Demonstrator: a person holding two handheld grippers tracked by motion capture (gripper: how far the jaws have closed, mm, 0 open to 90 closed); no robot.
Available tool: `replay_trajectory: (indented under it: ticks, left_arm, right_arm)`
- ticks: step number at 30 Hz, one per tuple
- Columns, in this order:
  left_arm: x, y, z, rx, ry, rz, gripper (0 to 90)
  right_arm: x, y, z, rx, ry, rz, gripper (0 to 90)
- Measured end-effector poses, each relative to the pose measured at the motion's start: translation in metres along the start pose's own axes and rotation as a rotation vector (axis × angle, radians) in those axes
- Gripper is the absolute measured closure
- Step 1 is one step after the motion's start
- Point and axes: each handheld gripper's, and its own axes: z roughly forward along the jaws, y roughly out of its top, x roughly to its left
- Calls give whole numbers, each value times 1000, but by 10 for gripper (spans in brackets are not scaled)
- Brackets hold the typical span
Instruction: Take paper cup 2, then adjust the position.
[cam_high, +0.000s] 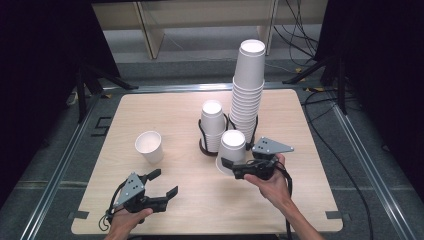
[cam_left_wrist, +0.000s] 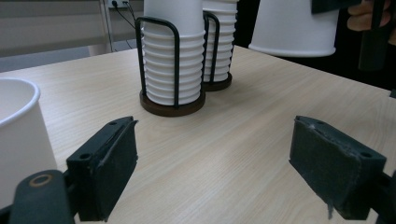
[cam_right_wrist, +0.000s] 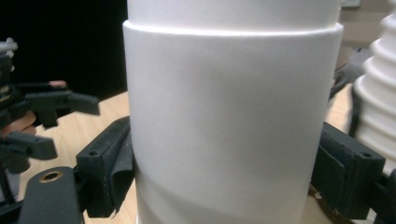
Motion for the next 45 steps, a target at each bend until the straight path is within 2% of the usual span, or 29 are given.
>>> replay_trajectory:
  ticks: [1,2,3,4,5,6,7,8,10,11,12,13,14,15,18,20,22,23,25,26,27,30,32,33,34,36,41,44,45]
  left_arm:
    - [0,2,0,20,8,20,147]
    - [0,3,2,19,3,24,147]
    - [-1,3,5,7,-4,20,147]
    - [-3,3,8,-4,-9,0,147]
    - [-3,4,9,16,-4,22,147]
    - [-4,4,12,17,-7,22,147]
    - [-4,4,16,-4,-19,16,147]
    - [-4,5,17,16,-11,32,147]
    - [-5,5,22,18,-23,32,147]
    - [-5,5,25,9,-30,39,147]
    - [-6,4,26,16,-35,53,147]
    - [-7,4,29,7,-44,58,147]
    - [-7,3,30,-8,-58,58,147]
    - [-7,2,29,-6,-60,58,147]
    - [-7,1,29,-8,-66,56,147]
    - [-6,1,28,13,-60,66,147]
    - [-6,-1,30,-13,-73,58,147]
    - [-6,-2,30,-3,-70,58,147]
    - [-6,-1,29,17,-66,65,147]
    - [-6,-1,29,16,-69,66,147]
    - [-6,-1,30,15,-69,68,147]
    - [-6,-3,32,-10,-83,62,147]
    - [-6,-3,32,-10,-83,62,147]
    - [-5,-3,30,10,-73,70,147]
    - [-6,-2,29,11,-66,61,147]
    - [-6,-2,30,-15,-77,60,147]
    - [-6,-3,30,-12,-83,62,147]
    - [-7,-2,30,-13,-87,65,147]
    - [-8,-2,30,-11,-89,62,147]
  right_arm:
    - [1,-1,1,8,3,-6,176]
    - [3,-3,3,6,9,-3,176]
    - [4,-4,5,-6,16,-10,176]
    - [7,-4,5,20,26,11,176]
    - [7,-4,7,11,28,-3,177]
    - [9,-4,9,9,34,0,176]
    - [11,-4,10,11,37,-4,176]
    - [12,-4,12,6,48,-10,177]
    - [15,-4,16,2,60,-19,177]
    - [18,-4,17,27,67,7,177]
    - [19,-4,18,27,62,-18,176]
    - [20,-5,22,13,83,-8,176]
    - [21,-4,23,28,83,-15,177]
    - [22,-5,25,28,73,-32,176]
    - [25,-6,31,25,91,-22,176]
    - [26,-7,35,26,93,-43,176]
    - [28,-8,38,26,116,-24,176]
    - [28,-8,39,20,113,-45,176]
    - [29,-9,41,26,121,-43,176]
    - [30,-10,42,29,124,-33,176]
    - [31,-9,41,37,107,-44,176]
    - [33,-10,43,42,133,-20,176]
    - [33,-10,43,34,132,-18,176]
    - [33,-9,42,30,129,-25,176]
    - [33,-9,42,31,131,-29,177]
    - [34,-9,42,28,135,-15,176]
    - [33,-9,44,18,139,-31,176]
    - [35,-8,44,45,133,-17,176]
    - [35,-8,46,25,133,-52,176]
